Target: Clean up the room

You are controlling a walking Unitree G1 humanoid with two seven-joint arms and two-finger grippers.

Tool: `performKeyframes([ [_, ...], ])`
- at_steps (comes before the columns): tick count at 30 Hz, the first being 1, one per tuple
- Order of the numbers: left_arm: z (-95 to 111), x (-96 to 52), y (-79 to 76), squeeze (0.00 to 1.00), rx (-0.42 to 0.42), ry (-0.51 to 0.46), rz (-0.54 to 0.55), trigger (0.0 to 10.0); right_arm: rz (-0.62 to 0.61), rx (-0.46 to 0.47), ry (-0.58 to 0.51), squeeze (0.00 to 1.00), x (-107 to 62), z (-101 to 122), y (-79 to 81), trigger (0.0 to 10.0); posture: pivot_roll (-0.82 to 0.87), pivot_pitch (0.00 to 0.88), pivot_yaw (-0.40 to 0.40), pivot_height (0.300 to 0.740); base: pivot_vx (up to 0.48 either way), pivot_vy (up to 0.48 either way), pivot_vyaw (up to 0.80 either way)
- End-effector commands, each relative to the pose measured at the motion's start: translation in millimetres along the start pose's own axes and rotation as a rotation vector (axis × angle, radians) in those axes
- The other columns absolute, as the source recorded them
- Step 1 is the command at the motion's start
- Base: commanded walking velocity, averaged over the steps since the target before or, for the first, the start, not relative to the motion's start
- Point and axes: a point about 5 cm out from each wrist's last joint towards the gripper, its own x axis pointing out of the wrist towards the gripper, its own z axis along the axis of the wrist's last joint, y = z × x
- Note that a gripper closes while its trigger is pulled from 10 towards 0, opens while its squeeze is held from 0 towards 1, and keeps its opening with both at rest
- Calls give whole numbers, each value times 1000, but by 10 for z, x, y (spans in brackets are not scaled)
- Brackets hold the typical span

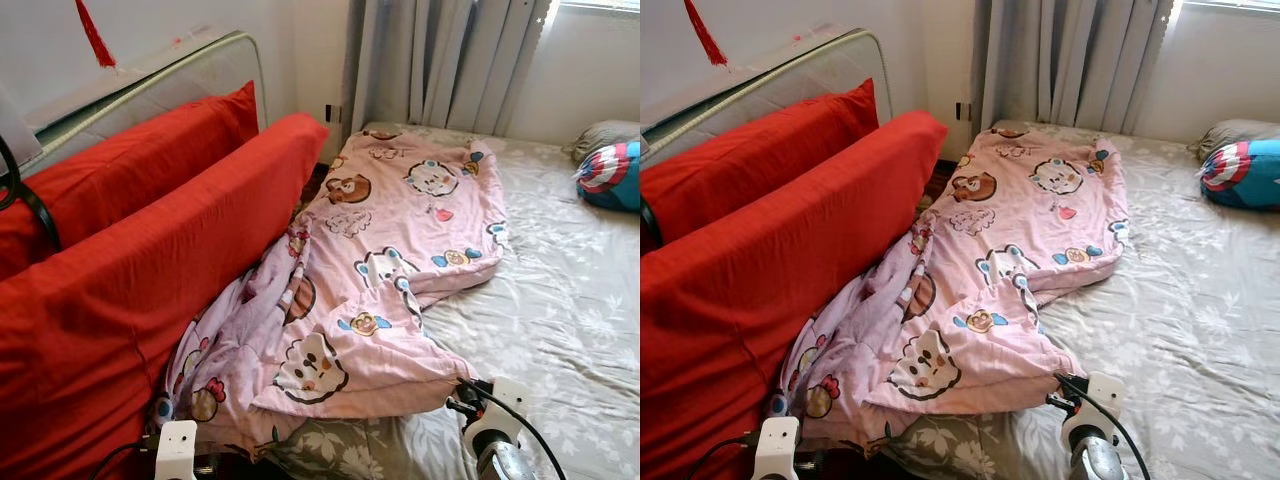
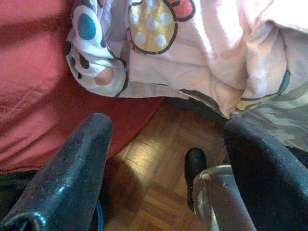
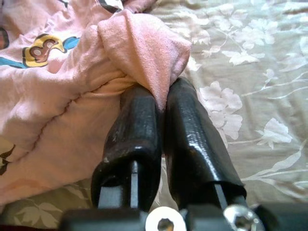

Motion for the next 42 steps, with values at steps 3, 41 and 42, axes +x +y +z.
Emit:
performKeyframes([
  [3,-76,-17,-17,0,-8,32,-6,10000,-2,-2,0,0,15,14,23,10000,-7,0,-6,740,0,0,0],
  [41,-185,-54,43,0,-24,66,-9,10000,-31,6,-49,0,21,76,5,10000,-7,0,3,740,-26,0,0],
  [42,-184,-54,42,0,-24,65,-10,10000,-32,6,-49,0,21,77,5,10000,-7,0,3,740,0,0,0],
])
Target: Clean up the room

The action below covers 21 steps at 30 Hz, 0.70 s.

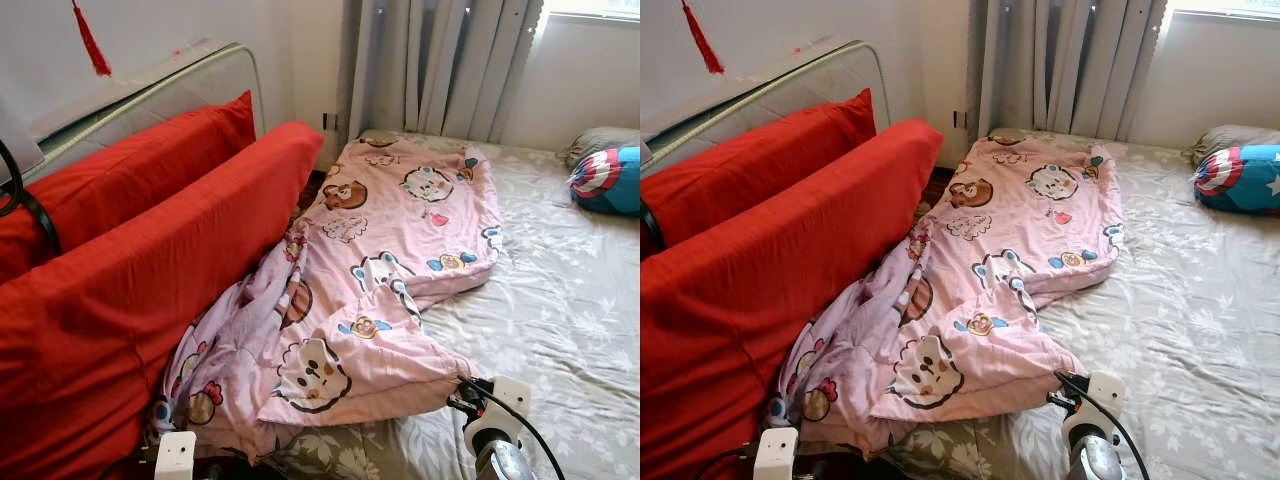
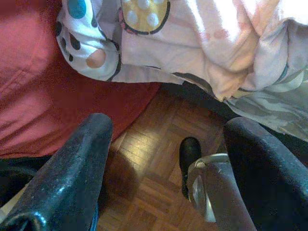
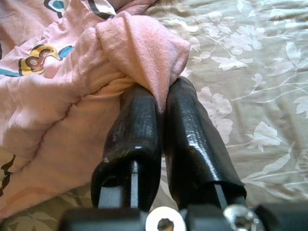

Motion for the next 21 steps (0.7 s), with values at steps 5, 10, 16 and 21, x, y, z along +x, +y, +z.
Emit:
performKeyframes([
  [5,-67,-17,26,0,-10,27,4,10000,-4,1,-24,0,11,39,3,10000,-6,0,4,740,-155,0,0],
  [10,-64,-17,31,0,-9,26,5,10000,-3,3,-27,0,12,42,10,10000,-1,0,2,740,0,0,0],
  [16,-57,-16,36,0,-9,22,6,10000,-10,7,-40,0,15,57,14,10000,-1,0,3,740,0,0,0],
  [21,-67,-18,30,0,-1,27,1,10000,-28,5,-57,0,22,91,-4,10000,-4,0,6,740,-162,0,0],
])
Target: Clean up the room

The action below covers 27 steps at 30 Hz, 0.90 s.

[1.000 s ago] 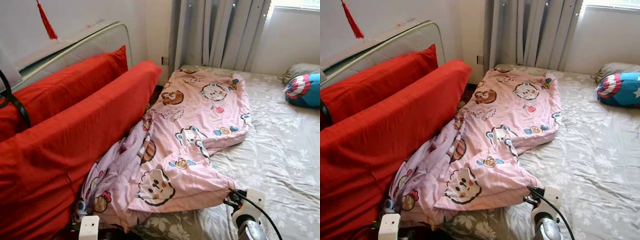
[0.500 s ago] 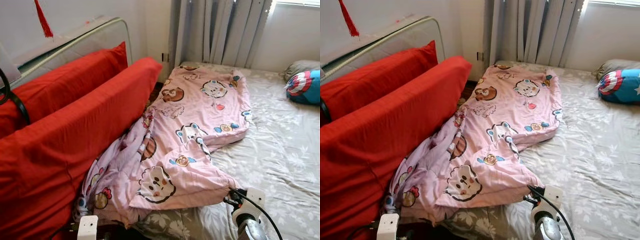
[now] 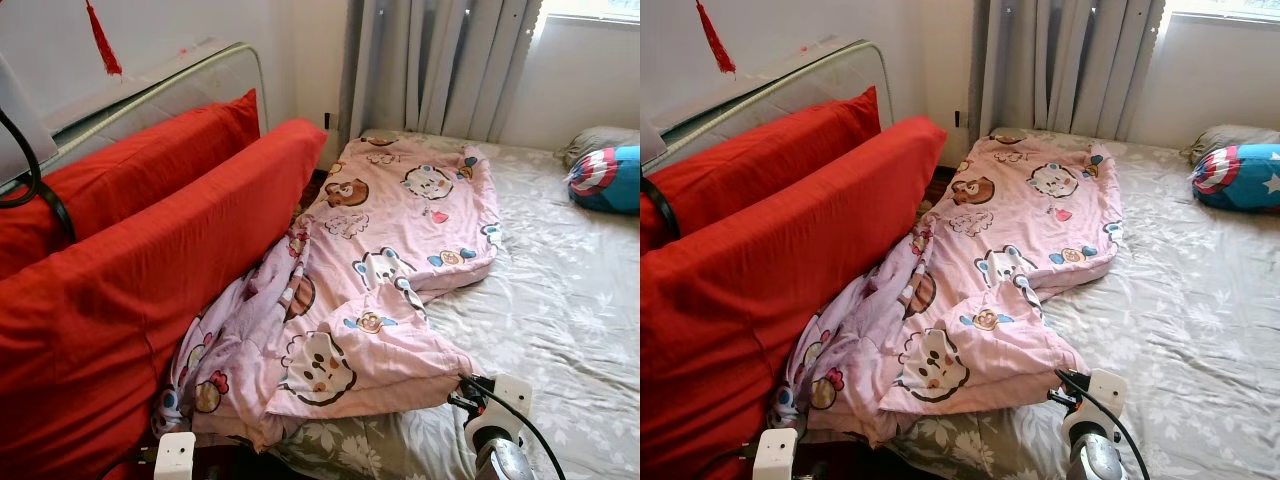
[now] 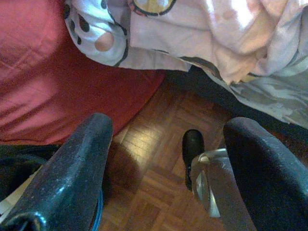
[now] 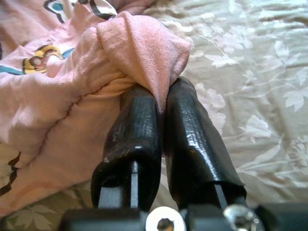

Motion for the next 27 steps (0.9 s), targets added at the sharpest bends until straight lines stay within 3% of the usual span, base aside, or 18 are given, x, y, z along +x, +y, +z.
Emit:
performKeyframes([
  [1,-61,-16,22,0,-3,25,1,10000,-12,7,-27,0,12,48,-12,10000,-3,0,5,740,-274,0,0],
  [14,-36,-10,5,0,2,13,-5,10000,-40,-11,-38,0,2,51,-51,10000,-1,0,3,740,-258,0,0],
  [27,-39,-11,3,0,5,14,-6,10000,-139,-30,-77,0,-2,129,-200,10000,-2,0,3,740,-44,0,0],
])
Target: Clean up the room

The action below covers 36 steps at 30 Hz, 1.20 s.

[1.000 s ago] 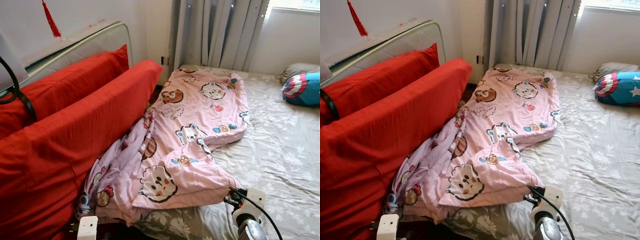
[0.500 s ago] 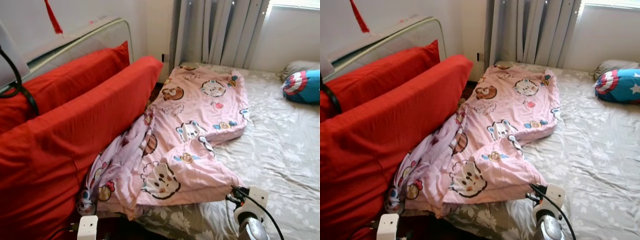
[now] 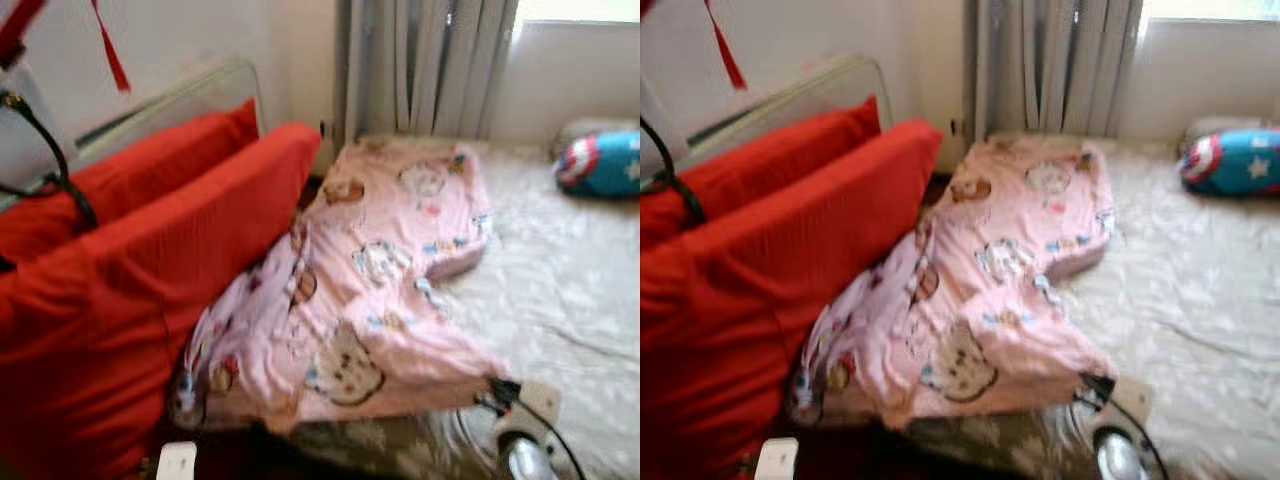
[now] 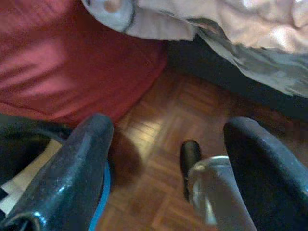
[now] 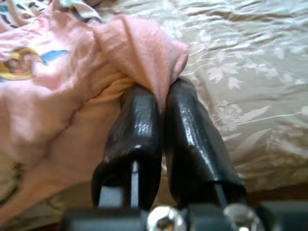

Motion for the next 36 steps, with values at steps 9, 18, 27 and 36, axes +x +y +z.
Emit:
performKeyframes([
  [9,-35,-9,2,0,3,13,-5,10000,-3,-6,-35,0,18,57,48,10000,-3,0,2,740,-32,0,0],
  [18,-49,-14,9,0,1,16,-4,10000,44,-12,-34,0,9,40,119,10000,-2,0,0,740,-66,0,0],
  [27,-35,-10,-2,0,8,10,-7,10000,55,-8,-28,0,7,31,138,10000,-2,0,0,740,-211,0,0],
  [36,-39,-12,-1,0,8,12,-7,10000,35,-5,-35,0,17,54,98,10000,-3,0,1,740,-278,0,0],
])
